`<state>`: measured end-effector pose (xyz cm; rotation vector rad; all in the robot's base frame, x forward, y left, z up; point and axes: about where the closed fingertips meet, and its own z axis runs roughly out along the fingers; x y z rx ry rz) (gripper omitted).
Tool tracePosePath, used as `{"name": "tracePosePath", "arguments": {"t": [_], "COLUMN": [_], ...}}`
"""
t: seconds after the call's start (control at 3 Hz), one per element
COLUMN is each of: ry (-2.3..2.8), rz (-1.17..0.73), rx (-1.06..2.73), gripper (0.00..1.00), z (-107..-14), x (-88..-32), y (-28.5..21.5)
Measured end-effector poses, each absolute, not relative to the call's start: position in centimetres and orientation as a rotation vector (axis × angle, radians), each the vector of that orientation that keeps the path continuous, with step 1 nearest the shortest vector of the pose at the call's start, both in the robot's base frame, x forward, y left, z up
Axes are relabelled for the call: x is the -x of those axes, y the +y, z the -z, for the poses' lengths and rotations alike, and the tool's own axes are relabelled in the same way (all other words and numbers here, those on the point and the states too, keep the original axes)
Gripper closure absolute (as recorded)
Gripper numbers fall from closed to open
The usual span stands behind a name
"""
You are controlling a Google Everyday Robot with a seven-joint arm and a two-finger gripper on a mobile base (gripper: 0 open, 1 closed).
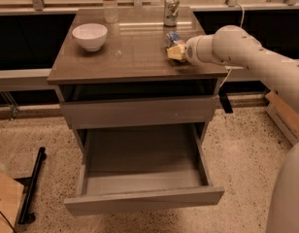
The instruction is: Place redbull can into middle drawer
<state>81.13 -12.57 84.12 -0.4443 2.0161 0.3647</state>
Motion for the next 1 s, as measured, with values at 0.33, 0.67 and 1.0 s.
{"name": "tracePosePath", "arguments": {"t": [0.33,0.67,1.0], "ry": [1.971,1.924,1.919], "rz": [-0.317,-0.296,-0.304], "rx": [0.482,0.554,0.652], "gripper": [0.95,1.0,1.0], "z": [-86.9,-90.7,-93.2], "x": [-80.1,-78.8,-76.0], "y": [-12.0,-10.1,-6.8]}}
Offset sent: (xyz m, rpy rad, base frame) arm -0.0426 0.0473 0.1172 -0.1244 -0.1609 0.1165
